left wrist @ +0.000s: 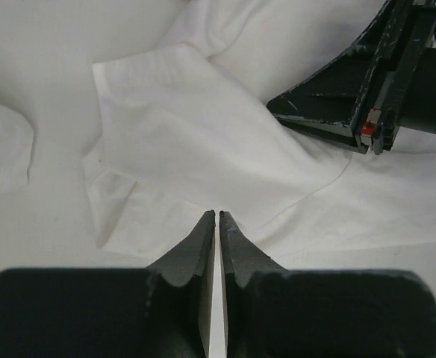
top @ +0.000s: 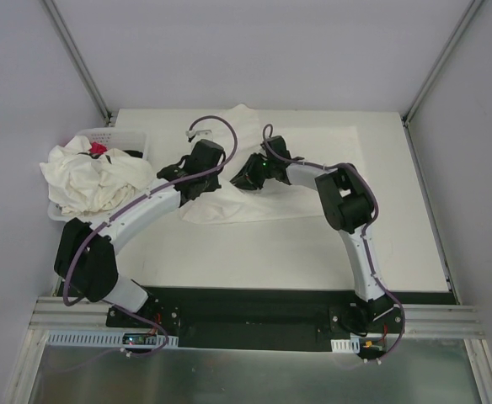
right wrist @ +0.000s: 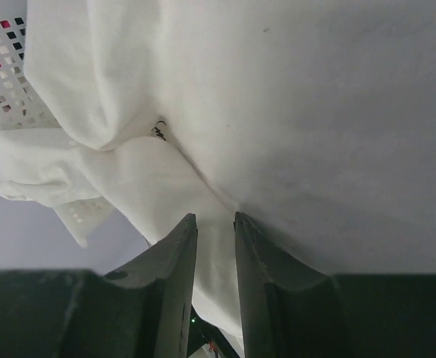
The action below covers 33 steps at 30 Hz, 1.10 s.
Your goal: Fold and stack the t-shirts
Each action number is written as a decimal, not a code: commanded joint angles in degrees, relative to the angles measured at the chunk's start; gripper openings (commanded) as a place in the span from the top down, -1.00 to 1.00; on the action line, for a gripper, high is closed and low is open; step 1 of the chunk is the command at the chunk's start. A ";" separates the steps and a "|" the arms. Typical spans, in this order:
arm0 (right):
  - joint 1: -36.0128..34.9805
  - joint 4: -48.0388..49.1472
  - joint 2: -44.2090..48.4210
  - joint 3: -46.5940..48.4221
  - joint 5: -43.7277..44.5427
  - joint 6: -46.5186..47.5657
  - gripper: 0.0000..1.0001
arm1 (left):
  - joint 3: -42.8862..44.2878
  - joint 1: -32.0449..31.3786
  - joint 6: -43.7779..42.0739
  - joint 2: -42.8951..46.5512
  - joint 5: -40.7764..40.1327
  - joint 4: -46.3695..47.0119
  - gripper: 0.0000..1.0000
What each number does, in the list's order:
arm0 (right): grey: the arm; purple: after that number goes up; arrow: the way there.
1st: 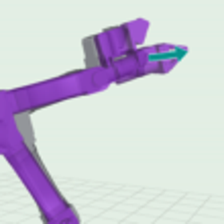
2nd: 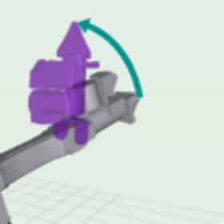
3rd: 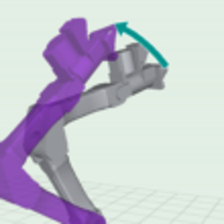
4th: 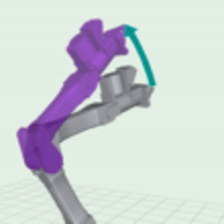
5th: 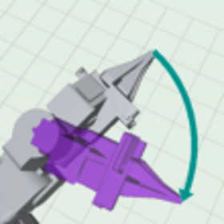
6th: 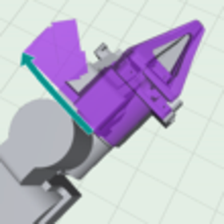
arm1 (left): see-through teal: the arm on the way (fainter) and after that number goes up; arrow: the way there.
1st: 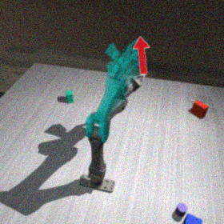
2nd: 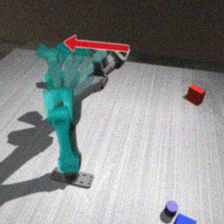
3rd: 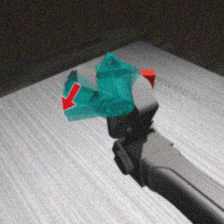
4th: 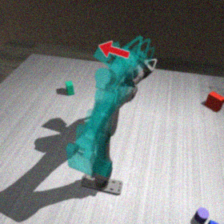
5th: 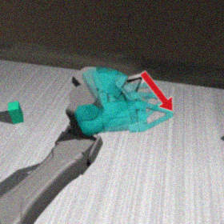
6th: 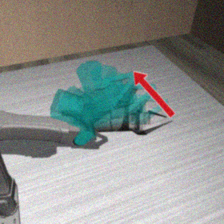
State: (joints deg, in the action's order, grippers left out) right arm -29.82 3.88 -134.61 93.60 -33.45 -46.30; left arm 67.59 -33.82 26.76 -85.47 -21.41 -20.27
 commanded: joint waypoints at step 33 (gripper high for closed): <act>-4.45 2.19 -3.21 4.48 -1.18 -2.92 0.99 | -12.05 -7.57 10.85 2.42 -7.25 -4.95 1.00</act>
State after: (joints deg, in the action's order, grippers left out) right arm -34.00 5.58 -137.75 96.18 -33.98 -48.64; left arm 55.33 -40.93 36.95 -82.24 -27.51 -24.71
